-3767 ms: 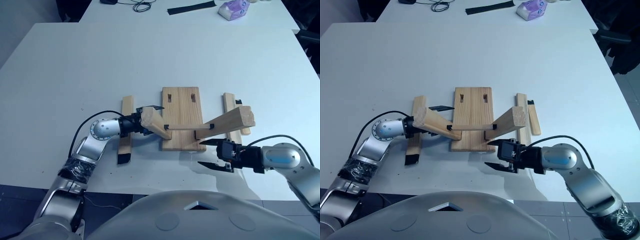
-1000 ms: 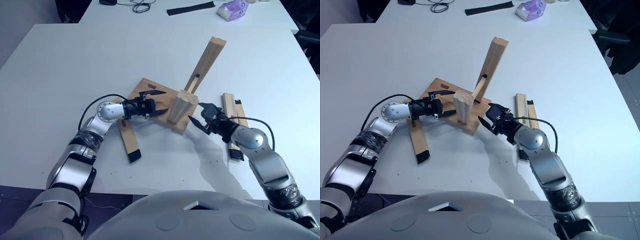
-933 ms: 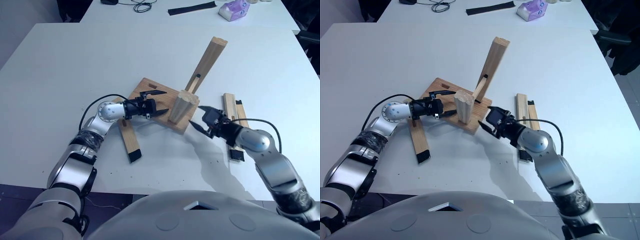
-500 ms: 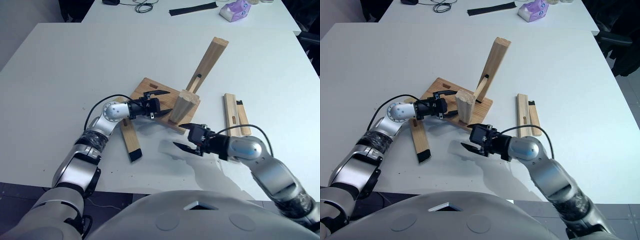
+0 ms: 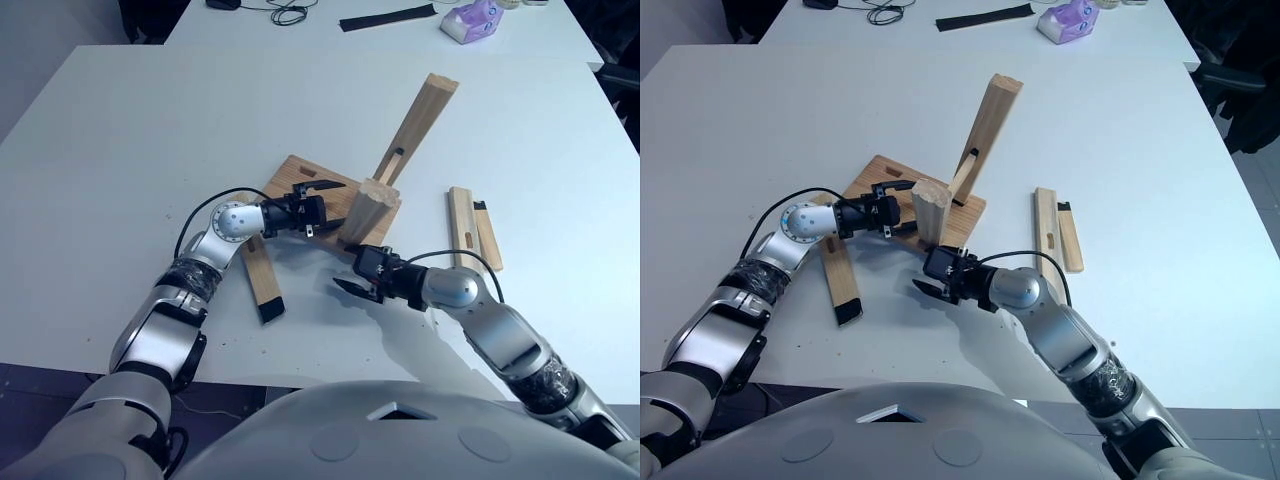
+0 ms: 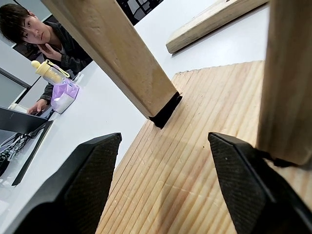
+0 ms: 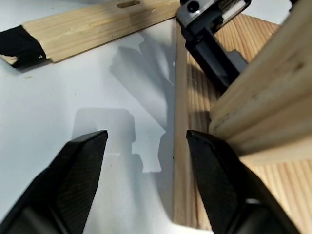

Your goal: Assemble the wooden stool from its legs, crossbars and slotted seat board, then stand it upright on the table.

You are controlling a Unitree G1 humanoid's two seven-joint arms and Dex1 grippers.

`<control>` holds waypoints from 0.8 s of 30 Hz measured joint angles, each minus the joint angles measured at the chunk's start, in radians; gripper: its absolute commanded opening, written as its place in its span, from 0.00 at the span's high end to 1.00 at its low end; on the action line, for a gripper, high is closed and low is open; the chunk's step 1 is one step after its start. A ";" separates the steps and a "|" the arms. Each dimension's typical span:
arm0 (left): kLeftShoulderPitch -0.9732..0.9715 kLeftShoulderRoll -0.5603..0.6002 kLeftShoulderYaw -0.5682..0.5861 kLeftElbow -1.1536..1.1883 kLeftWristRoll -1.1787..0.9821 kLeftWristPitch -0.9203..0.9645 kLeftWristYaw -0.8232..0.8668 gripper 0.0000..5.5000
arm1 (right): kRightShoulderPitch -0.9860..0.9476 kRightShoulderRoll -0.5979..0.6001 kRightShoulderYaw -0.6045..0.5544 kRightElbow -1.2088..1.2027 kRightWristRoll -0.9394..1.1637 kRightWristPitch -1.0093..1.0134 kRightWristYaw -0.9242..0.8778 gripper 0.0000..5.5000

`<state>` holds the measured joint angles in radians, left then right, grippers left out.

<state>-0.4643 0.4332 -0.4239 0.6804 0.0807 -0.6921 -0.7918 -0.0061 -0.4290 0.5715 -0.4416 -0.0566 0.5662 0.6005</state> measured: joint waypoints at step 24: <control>0.033 -0.038 -0.009 -0.080 -0.042 0.171 -0.081 0.40 | -0.016 0.098 -0.141 0.147 -0.069 -0.014 -0.177 0.45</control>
<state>-0.4311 0.3955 -0.4327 0.5999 0.0389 -0.5214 -0.8729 -0.0223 -0.3305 0.4309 -0.2950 -0.1259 0.5525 0.4231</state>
